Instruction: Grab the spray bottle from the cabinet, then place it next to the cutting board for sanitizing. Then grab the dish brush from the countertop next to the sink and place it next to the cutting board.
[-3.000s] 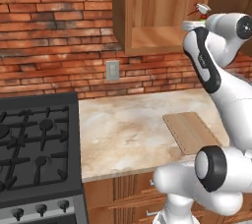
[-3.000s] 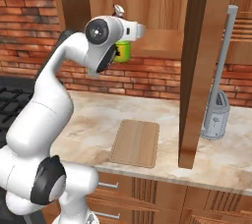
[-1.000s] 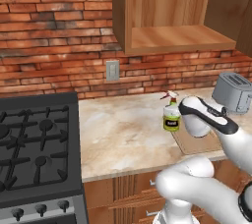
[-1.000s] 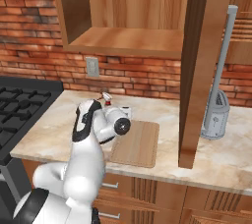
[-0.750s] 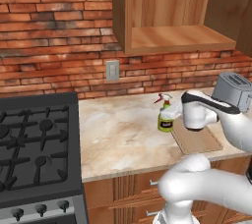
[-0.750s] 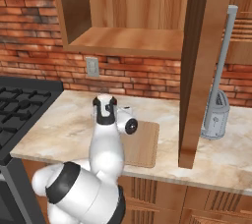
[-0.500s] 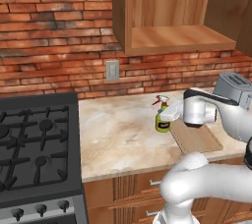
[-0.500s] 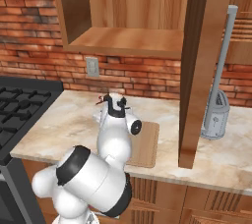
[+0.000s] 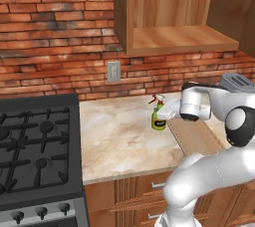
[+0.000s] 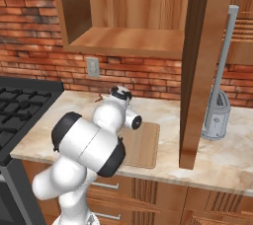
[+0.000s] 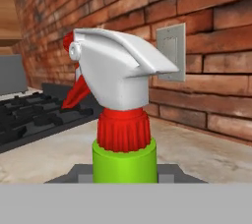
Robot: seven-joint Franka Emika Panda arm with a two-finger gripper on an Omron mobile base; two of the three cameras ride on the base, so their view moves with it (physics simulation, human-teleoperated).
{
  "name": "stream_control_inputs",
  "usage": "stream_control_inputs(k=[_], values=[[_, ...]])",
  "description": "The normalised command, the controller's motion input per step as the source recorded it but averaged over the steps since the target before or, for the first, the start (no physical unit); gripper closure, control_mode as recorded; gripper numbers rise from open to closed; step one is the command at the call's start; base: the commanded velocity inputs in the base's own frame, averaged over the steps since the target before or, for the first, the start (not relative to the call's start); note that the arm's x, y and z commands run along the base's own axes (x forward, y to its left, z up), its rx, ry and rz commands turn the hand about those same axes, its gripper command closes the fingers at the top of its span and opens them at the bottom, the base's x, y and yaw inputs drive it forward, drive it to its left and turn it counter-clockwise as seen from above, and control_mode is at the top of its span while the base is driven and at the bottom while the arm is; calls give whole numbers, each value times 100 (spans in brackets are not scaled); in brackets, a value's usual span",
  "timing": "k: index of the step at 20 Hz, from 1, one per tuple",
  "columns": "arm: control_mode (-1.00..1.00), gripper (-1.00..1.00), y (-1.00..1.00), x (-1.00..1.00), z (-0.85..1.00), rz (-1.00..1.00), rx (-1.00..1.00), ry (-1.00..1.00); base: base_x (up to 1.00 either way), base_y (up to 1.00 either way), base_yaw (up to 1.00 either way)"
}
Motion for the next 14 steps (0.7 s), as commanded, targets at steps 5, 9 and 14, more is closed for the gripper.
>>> stream_control_inputs(k=[5, 9, 14], values=[[-100, 100, 6, 21, -12, 0, 0, 0, 0, 0, 0], [-100, 100, 0, 11, -23, 1, 0, 0, 0, 0, 0], [-100, 100, 0, 2, -29, 1, 0, -1, 0, 0, 0]])
